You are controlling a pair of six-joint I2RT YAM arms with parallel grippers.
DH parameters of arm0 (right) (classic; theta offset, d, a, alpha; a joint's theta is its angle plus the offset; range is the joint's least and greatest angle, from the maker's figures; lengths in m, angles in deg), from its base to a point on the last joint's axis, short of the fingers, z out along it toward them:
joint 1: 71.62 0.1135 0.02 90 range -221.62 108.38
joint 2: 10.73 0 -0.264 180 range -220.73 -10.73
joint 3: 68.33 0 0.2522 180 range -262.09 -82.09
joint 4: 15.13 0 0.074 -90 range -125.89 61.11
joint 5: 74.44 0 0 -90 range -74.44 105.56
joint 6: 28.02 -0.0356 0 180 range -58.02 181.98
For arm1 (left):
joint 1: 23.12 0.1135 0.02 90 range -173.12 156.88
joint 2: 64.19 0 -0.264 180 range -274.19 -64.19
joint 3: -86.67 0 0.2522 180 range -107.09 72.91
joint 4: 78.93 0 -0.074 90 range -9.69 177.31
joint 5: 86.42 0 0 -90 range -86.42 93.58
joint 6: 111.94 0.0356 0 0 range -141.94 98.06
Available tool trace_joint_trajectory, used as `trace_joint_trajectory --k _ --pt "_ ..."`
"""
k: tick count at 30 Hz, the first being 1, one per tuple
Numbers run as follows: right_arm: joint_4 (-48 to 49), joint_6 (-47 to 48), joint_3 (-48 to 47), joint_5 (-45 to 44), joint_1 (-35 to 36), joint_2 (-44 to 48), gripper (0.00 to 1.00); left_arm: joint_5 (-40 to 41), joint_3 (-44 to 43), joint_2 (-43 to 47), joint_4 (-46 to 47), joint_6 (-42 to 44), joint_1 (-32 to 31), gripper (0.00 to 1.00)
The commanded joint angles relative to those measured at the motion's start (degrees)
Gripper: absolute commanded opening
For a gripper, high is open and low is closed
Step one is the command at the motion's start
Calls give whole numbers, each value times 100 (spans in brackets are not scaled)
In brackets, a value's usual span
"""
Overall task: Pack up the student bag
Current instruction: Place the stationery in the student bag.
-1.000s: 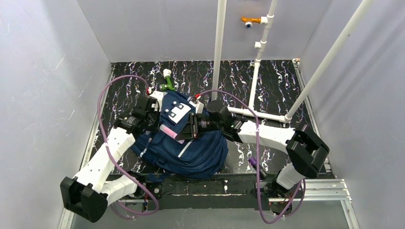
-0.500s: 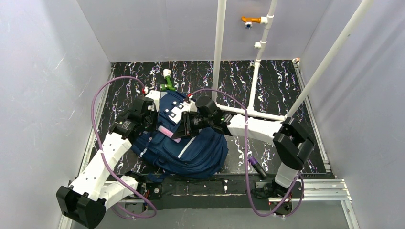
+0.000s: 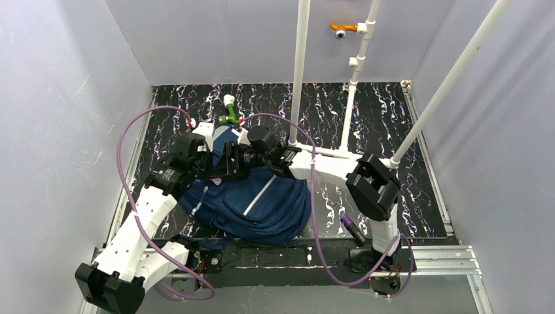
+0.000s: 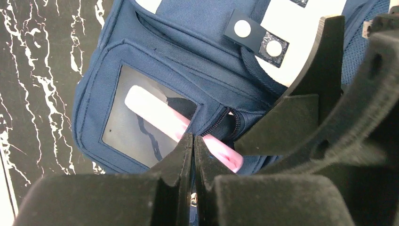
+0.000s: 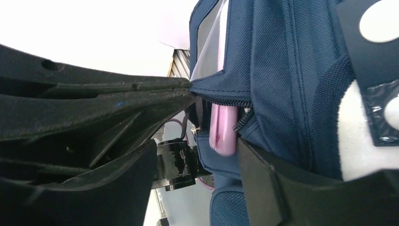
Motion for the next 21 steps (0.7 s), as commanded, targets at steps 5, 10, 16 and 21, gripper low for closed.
trace_joint_trajectory --k 5,10,16,21 --pt "-684 1037 727 -896 -50 1054 84 -165 32 378 -83 -109 0 0" --pt "-858 1368 880 -798 201 1091 49 -227 42 451 -92 -164 -4 0" --pt "-389 1327 542 -652 256 603 1 -353 7 416 -92 -225 1 0" --pt "-13 1129 160 -482 308 118 1 -466 9 396 -101 -229 1 0"
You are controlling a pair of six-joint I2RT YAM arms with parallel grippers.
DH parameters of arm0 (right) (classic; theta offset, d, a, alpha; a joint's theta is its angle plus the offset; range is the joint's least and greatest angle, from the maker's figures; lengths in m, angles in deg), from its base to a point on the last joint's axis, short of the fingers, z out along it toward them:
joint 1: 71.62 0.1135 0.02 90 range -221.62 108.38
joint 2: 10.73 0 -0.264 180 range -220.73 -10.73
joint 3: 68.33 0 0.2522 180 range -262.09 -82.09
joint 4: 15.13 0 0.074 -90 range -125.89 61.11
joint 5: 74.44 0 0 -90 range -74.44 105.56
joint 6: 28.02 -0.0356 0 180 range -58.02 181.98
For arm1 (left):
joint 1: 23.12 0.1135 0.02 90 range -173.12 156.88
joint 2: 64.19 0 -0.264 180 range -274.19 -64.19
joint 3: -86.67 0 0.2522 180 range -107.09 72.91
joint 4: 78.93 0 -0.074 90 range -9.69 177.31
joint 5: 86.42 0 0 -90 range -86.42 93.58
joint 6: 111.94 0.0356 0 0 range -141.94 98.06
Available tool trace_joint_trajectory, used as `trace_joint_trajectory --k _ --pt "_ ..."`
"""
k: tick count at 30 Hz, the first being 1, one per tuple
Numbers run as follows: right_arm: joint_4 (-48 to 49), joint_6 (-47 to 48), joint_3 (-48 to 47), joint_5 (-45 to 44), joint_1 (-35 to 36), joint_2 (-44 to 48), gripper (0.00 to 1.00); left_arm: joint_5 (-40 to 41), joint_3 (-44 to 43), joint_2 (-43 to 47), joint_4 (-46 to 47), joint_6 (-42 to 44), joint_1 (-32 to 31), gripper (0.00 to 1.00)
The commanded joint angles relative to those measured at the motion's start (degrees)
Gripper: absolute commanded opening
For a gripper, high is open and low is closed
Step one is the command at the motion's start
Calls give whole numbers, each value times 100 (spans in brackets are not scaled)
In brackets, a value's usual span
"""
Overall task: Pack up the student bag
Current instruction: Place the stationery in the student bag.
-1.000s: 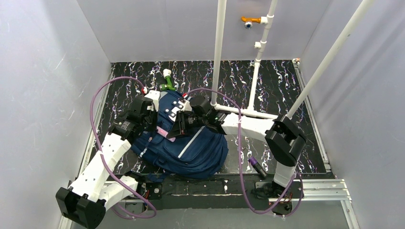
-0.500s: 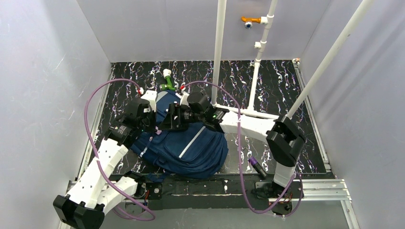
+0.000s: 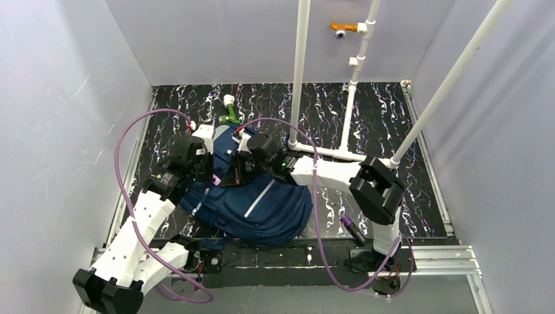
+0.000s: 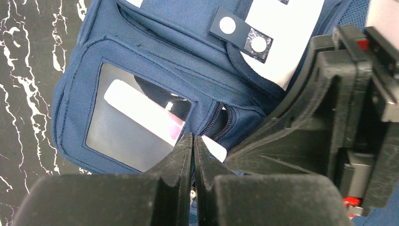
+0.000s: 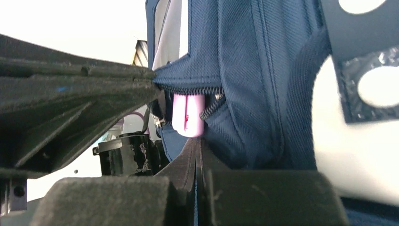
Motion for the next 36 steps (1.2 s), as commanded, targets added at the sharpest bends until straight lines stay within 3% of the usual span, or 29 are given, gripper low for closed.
trace_joint_trajectory --k 1,6,12,15,22,26,30,33,36 --pt "466 -57 -415 115 57 -433 1 -293 -59 104 -112 -95 -20 0" --pt "521 -41 -1078 126 34 -858 1 -368 -86 67 -111 -150 -27 0" --pt "526 -136 -957 163 -21 -790 1 -408 -41 101 -103 -185 -20 0" --pt "-61 102 -634 -75 -22 -357 14 -349 -116 100 -192 -197 -24 4" --pt "-3250 1661 37 -1475 -22 1859 33 -491 -497 121 -440 -251 -20 35" --pt "-5236 2248 -431 -2694 -28 2599 49 -892 -797 6 -508 -298 -24 43" --pt "-7390 1547 -215 -4103 -99 3051 79 -1467 -1094 -70 -521 -313 -20 47" --pt "-8585 645 625 -4240 -101 3419 89 -2170 -1104 -26 -369 -413 -21 50" --pt "-8948 85 1285 -3946 -92 3965 96 -2826 -944 -36 6 -651 -40 53"
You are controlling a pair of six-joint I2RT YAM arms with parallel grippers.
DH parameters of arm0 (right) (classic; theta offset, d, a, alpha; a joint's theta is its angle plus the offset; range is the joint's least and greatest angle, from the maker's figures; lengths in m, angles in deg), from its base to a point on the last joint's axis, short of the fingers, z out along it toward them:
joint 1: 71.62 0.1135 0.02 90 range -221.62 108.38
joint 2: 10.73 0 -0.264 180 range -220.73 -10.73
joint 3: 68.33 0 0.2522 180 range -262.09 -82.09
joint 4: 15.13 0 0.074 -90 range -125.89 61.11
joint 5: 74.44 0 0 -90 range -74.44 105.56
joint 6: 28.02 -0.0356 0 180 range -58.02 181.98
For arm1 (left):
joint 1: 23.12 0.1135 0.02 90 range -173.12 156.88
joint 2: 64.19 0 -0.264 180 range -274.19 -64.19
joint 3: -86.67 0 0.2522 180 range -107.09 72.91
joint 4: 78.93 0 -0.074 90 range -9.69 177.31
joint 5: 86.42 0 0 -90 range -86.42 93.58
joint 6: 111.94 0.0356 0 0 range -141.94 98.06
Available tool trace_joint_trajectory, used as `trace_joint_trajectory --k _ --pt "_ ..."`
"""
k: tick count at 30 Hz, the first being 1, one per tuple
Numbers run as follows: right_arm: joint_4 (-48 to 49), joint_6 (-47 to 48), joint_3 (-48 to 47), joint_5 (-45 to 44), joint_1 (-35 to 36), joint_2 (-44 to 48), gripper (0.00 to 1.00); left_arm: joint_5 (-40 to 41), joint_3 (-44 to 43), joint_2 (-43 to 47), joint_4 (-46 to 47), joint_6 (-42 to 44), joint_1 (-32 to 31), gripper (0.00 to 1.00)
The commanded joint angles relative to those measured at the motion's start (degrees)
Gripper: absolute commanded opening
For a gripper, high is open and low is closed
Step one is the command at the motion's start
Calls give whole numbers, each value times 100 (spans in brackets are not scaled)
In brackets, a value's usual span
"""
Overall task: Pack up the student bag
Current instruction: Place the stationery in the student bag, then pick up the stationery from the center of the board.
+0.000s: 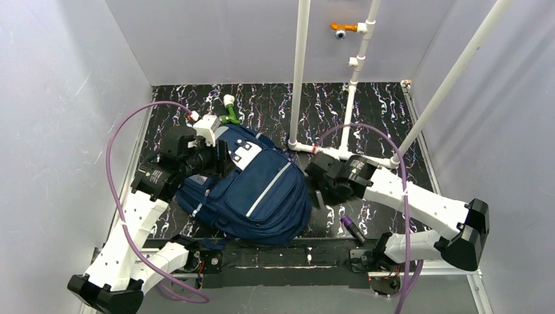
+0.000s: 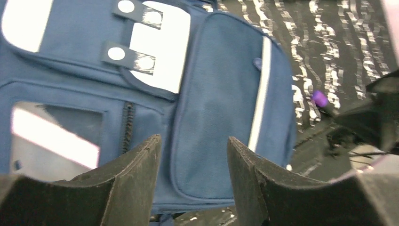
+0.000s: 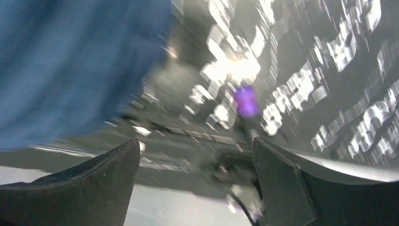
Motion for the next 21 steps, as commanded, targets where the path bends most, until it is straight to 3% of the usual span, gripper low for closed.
trace_joint_trajectory --k 1,4,8,13,18,21 --pt "-1790 -1047 920 -241 2 653 98 -1249 21 -36 411 -335 -91 53" --pt "-1437 -1138 1398 -4 -36 1083 98 -1331 -85 -311 535 -294 -578 53" --pt "-436 -1114 2468 381 -181 715 98 -1235 -267 -659 539 -304 -1098 53" --pt "840 -995 2947 290 -494 548 98 -1361 -369 -770 535 -434 -1225 54" --pt "1728 -358 3559 851 -1930 970 98 -1209 -346 -573 564 -544 -1226 55" --pt "1791 -146 3517 732 -2229 1014 98 -1090 -279 -328 610 -645 -1232 56"
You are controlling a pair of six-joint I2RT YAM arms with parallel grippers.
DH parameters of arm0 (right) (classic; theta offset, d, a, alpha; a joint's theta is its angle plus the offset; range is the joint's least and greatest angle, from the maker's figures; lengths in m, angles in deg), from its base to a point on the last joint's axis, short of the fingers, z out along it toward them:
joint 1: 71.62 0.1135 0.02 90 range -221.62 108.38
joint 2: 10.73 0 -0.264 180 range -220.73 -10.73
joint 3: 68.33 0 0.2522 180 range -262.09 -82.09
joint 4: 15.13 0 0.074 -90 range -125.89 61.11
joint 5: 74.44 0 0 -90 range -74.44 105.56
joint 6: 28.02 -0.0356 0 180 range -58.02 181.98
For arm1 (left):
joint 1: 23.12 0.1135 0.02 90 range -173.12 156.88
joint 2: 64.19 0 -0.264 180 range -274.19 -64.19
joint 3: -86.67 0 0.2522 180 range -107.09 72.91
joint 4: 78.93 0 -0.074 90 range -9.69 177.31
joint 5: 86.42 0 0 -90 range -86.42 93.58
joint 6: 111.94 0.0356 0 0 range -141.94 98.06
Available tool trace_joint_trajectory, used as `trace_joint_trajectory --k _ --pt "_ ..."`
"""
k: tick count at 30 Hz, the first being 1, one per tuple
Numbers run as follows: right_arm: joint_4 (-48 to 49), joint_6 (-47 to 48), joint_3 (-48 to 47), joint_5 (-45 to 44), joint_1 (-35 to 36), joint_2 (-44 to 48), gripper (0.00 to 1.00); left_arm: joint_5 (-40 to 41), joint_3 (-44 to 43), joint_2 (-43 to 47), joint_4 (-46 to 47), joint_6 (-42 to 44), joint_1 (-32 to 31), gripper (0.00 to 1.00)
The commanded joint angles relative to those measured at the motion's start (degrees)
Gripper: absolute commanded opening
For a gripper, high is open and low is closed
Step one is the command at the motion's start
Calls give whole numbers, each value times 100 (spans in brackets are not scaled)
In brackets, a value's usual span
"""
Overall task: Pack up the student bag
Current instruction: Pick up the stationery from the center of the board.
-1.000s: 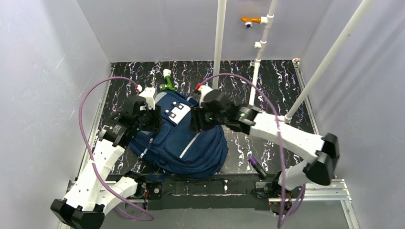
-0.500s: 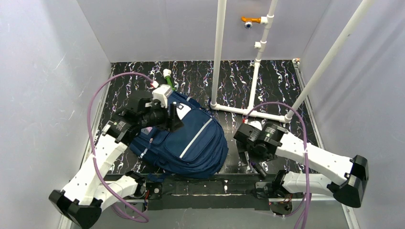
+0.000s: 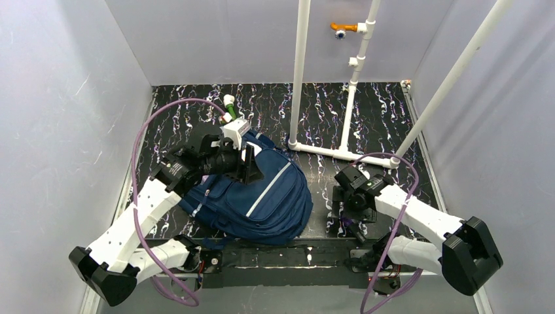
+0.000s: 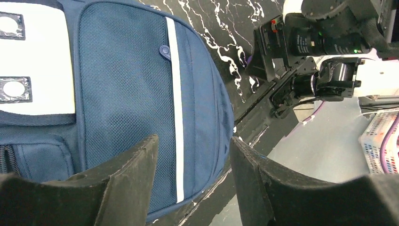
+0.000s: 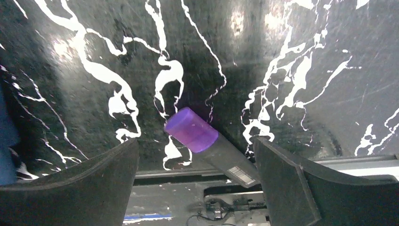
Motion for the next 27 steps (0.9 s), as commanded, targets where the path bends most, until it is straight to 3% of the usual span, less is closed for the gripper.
trace_joint_trajectory --k 1,6,13,18,21,27 --pt "662 470 49 214 -435 61 98 113 -112 447 80 -173 -29 56" --pt "595 549 82 386 -490 -631 87 209 80 490 283 -308 -28 57" --pt "500 518 63 170 -473 -880 67 107 66 334 473 -495 -28 57" --pt "617 374 72 -80 -429 -665 43 227 68 292 528 -463 -28 57" --pt "713 324 46 -258 -428 -617 24 213 63 317 474 -498 -28 56" --pt "1707 347 -13 -173 -458 -892 7 214 216 599 416 -669 -28 56"
